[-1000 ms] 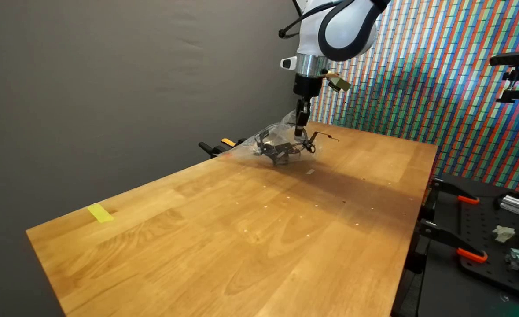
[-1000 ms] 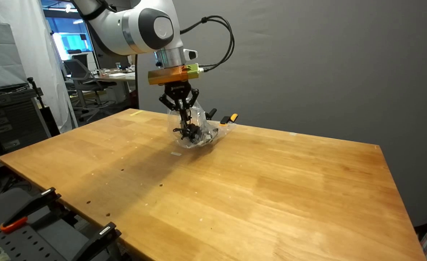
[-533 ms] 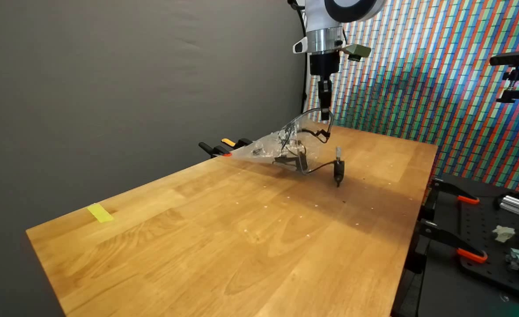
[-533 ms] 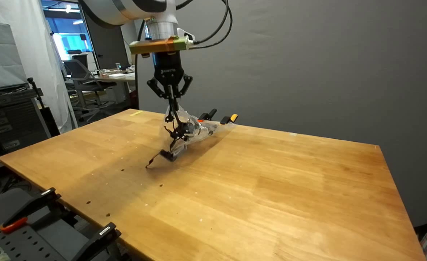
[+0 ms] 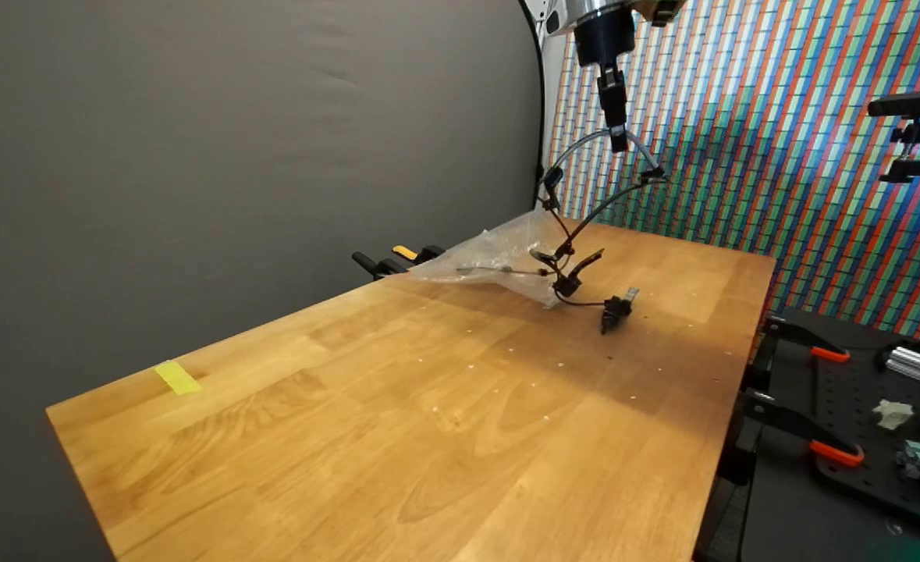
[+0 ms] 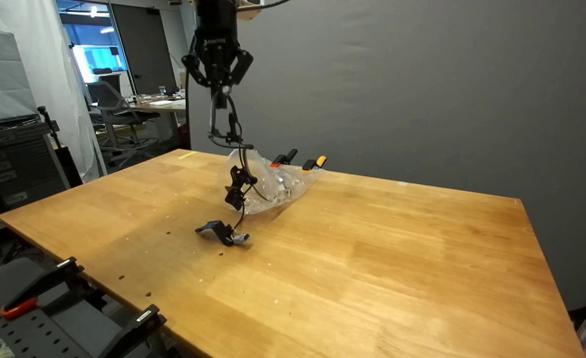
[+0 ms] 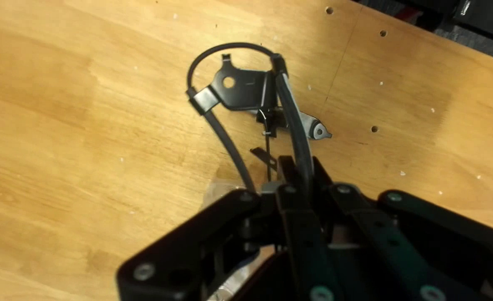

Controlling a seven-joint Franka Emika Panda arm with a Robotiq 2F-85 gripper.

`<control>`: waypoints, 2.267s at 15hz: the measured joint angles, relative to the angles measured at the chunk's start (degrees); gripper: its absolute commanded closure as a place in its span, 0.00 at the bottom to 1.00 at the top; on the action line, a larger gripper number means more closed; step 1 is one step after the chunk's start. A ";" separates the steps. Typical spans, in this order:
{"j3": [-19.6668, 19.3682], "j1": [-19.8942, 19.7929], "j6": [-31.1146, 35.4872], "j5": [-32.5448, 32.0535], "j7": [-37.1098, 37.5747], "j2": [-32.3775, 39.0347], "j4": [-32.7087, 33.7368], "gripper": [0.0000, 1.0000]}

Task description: Remove the cables from the plastic bag

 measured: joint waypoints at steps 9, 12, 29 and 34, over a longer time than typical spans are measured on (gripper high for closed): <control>0.60 5.32 -18.33 1.44 11.88 -4.00 10.03 0.91; 2.25 8.05 -24.65 1.53 15.99 -3.92 13.39 0.91; 2.76 12.04 -56.21 21.82 32.04 10.14 31.63 0.91; 0.41 10.96 -55.80 23.39 32.18 16.44 31.07 0.90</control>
